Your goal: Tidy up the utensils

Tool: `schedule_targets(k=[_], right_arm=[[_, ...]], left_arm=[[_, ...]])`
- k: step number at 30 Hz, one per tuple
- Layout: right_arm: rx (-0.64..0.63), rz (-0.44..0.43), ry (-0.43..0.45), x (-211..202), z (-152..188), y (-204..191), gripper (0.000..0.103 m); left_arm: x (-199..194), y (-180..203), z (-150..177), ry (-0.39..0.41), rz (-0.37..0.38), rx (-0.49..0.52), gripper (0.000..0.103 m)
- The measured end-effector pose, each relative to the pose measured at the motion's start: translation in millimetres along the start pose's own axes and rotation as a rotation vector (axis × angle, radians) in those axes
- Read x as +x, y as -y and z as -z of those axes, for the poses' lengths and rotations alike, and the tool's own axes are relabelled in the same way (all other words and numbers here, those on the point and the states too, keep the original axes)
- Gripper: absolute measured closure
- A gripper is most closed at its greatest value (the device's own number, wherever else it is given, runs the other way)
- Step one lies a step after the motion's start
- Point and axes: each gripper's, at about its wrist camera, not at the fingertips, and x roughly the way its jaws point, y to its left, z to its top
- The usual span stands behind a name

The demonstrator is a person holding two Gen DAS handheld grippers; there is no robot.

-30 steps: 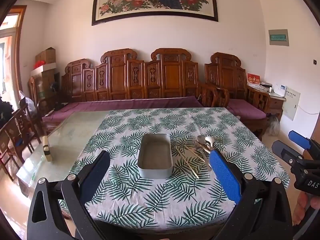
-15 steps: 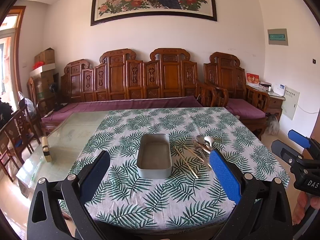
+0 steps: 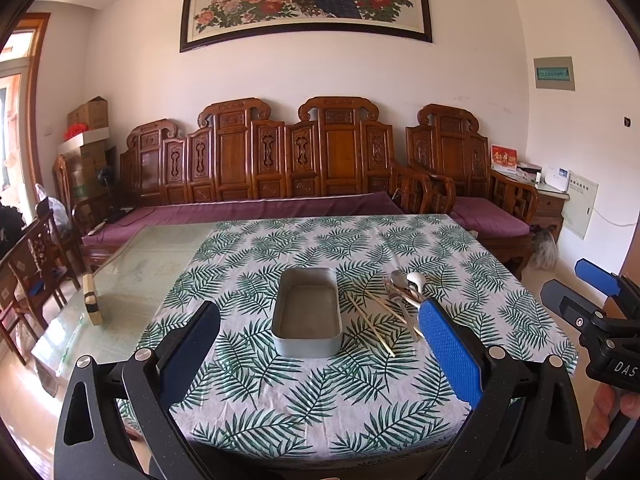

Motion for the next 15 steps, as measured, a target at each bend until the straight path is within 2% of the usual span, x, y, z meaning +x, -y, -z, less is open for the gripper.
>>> schedule_targets(k=[15], right_arm=[[-0.003, 0.003, 0.003, -1.8, -1.3, 0.1, 0.002]], left_arm=[[0.0, 1.5, 0.2, 0.0, 0.003, 0.001, 0.007]])
